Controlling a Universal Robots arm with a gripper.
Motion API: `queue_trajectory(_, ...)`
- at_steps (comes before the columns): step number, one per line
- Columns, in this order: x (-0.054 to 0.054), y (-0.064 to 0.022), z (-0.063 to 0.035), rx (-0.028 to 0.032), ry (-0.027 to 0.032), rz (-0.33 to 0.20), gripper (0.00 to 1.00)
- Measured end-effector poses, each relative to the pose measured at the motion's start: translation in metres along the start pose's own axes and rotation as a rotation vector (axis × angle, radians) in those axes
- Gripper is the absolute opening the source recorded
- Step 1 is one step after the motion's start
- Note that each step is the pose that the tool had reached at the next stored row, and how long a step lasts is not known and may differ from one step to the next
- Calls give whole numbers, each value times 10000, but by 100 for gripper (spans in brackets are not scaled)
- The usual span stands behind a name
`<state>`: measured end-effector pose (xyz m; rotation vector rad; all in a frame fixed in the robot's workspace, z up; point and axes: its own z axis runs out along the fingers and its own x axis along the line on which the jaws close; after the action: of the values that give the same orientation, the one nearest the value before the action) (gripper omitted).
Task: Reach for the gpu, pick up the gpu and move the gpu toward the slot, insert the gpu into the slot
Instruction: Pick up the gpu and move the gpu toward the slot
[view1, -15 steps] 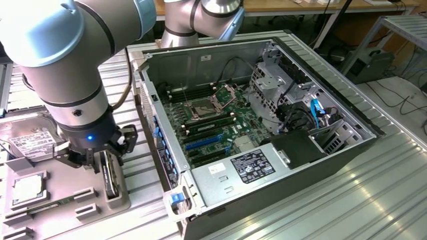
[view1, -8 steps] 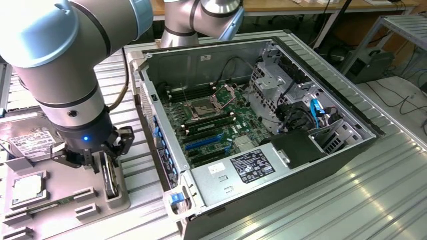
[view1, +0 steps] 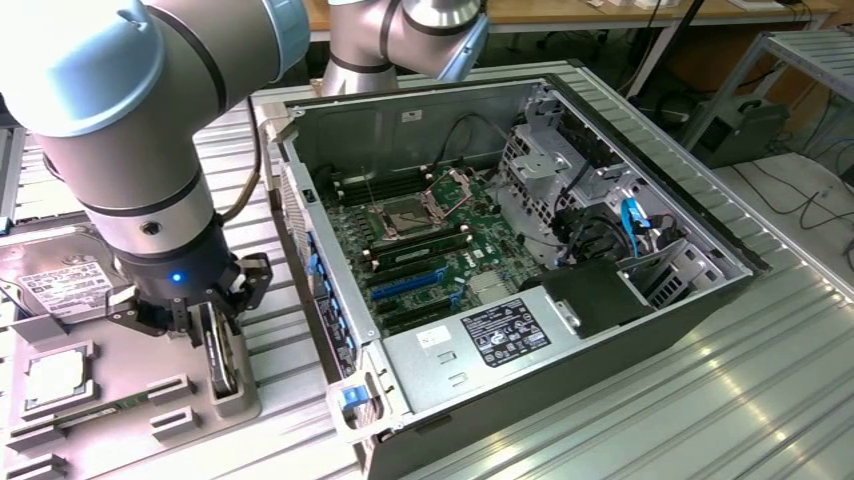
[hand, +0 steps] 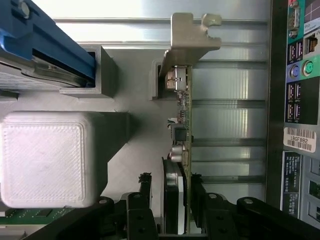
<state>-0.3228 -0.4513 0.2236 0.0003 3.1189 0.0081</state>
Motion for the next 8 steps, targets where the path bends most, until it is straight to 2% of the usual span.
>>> queue_trajectory(7, -5, 0, 7, 0, 0, 1, 41)
queue_trajectory(8, -5, 0, 7, 1, 1, 1, 34)
